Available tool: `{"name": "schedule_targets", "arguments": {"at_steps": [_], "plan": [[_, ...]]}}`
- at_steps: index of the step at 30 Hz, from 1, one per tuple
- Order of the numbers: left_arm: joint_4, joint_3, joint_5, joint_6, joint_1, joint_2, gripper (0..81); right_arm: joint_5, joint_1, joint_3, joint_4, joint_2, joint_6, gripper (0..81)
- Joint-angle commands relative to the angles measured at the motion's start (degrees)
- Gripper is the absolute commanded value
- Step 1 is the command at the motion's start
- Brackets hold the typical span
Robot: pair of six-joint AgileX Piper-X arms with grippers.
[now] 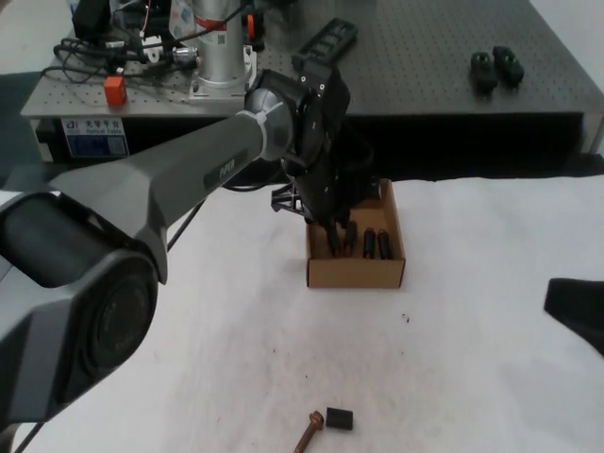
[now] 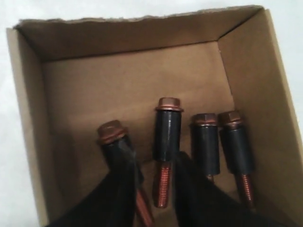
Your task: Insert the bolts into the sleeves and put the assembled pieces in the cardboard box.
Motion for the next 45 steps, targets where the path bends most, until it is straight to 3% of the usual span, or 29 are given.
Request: {"name": "schedule_targets", "arguments": {"at_steps": [1, 6, 14, 22, 33, 40, 45], "plan": [[-0.2, -1.0, 0.9, -1.3, 0.0, -2.1, 20.6, -1.7, 1.4, -0.3, -0.6, 6.0, -3.7, 41.9], [-0.2, -1.0, 0.8, -1.2, 0.9, -7.3, 20.6, -0.1, 7.1, -4.8, 1.3, 17.8, -11.5, 41.9], [1.9, -0.3, -7.0, 8.2, 4.2, -24.4, 20.4, 12.3, 23.8, -20.2, 8.8, 49.2, -27.5, 41.9], [3.7, 16.3, -8.2, 11.0, 9.3, -43.5, 20.4, 22.1, 34.4, -32.6, 12.0, 69.9, -37.1, 41.9], [1.8, 40.5, -8.2, 12.2, 9.7, -62.4, 20.4, 25.1, 38.7, -36.1, 9.7, 79.1, -38.6, 40.8], [2.8, 44.8, -8.2, 13.3, 9.7, -64.8, 20.4, 25.4, 38.8, -36.1, 8.1, 80.5, -38.6, 22.7], [4.2, 44.8, -8.2, 14.4, 9.7, -64.8, 20.4, 24.9, 38.8, -36.1, 7.5, 80.6, -38.6, 14.3]]}}
